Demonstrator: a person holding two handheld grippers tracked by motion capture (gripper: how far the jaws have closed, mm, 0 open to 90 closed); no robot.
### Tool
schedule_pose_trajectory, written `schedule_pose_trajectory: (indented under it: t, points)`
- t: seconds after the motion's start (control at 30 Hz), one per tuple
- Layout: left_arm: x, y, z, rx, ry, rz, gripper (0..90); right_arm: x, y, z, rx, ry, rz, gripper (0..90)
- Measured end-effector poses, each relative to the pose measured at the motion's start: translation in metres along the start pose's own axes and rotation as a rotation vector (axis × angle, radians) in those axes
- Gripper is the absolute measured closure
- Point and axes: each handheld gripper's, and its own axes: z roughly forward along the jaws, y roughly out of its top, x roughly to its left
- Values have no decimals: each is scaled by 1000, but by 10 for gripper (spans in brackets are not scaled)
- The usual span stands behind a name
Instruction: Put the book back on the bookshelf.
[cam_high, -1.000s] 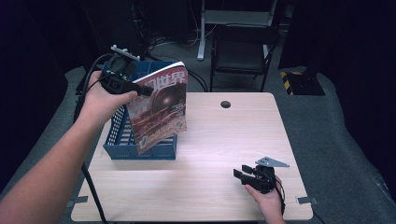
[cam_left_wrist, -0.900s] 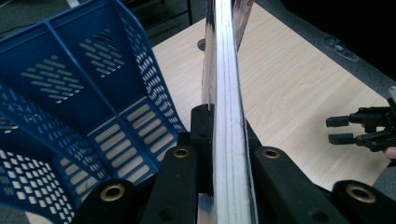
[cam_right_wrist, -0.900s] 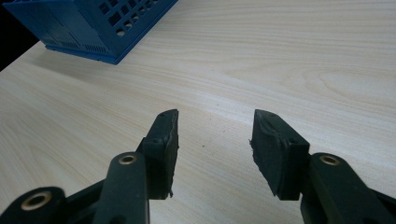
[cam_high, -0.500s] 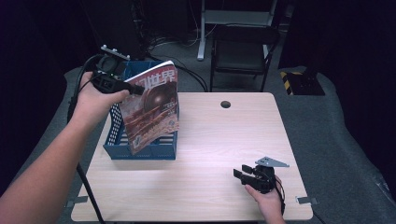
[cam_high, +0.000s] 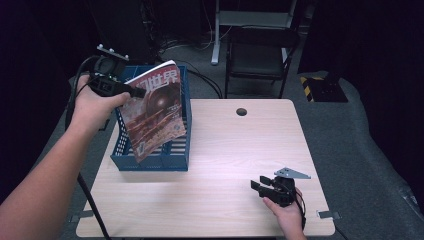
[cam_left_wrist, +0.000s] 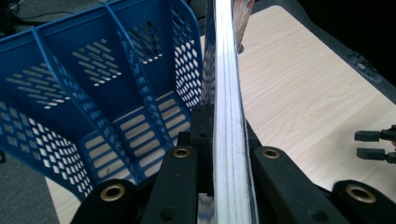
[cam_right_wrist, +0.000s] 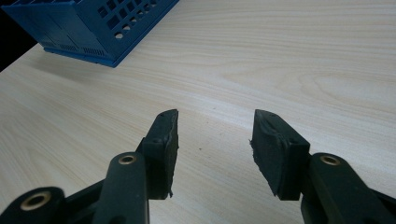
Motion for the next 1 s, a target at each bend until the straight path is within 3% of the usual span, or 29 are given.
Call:
schedule_pose_trajectory:
  t: [0.43, 0.63, 1.0]
  points:
    - [22, -6, -8, 6, 76, -78, 839, -1, 1, -1, -3, -4, 0, 505]
    - [32, -10, -8, -15, 92, -127, 839, 0, 1, -1, -3, -7, 0, 505]
    - [45, -13, -8, -15, 123, -172, 839, 0, 1, -1, -2, -7, -1, 504]
